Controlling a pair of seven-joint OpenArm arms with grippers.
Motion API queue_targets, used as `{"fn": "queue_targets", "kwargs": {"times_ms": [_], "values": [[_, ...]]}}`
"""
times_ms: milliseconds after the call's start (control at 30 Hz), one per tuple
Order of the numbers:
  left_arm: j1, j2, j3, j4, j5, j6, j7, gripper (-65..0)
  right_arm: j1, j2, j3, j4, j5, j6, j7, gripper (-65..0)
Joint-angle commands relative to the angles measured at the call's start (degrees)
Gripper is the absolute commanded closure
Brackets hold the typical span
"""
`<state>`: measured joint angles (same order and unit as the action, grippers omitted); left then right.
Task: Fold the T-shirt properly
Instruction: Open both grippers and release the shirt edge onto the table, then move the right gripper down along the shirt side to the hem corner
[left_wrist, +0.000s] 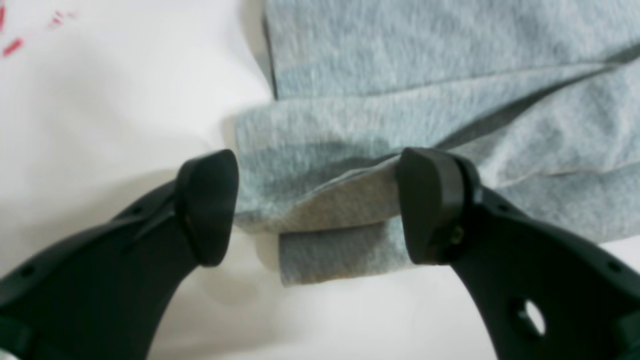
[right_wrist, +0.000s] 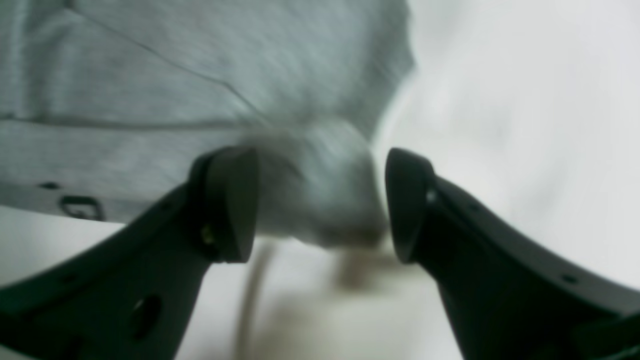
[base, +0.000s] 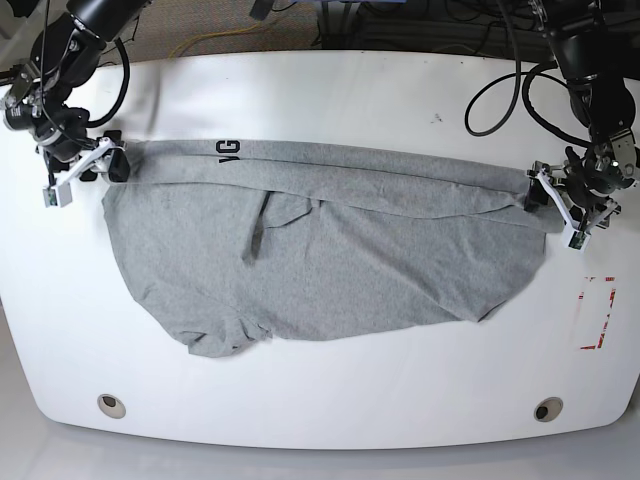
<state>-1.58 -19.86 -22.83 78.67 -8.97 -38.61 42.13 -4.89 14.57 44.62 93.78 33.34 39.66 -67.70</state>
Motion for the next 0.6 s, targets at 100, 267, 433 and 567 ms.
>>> {"fn": "queue_targets", "kwargs": {"times_ms": [100,267,433,567], "values": [[4.18,-1.46,-0.42,0.4,-0.57,0.06,-1.21,-46.5,4.49,0.77,-11.79,2.18,1.34,0.34,1.55,-38.5],[8.13,-1.37,-0.77,2.25,-0.57,0.06,-1.21,-46.5,10.38,0.51,-20.31,-3.98,1.34,0.34,1.72,-38.5],[11.91,-1.37,-0.77,5.85,-0.57,0.06,-1.21,-46.5,15.65,0.42,-27.7,-13.29,1.34,0.34,5.24,-38.5],[13.32,-1.37,-0.77,7.79,-0.57,0.06,-1.21,-46.5,18.47,0.42,-33.32,-17.78,1.34,0.34,8.93,-38.5]]}}
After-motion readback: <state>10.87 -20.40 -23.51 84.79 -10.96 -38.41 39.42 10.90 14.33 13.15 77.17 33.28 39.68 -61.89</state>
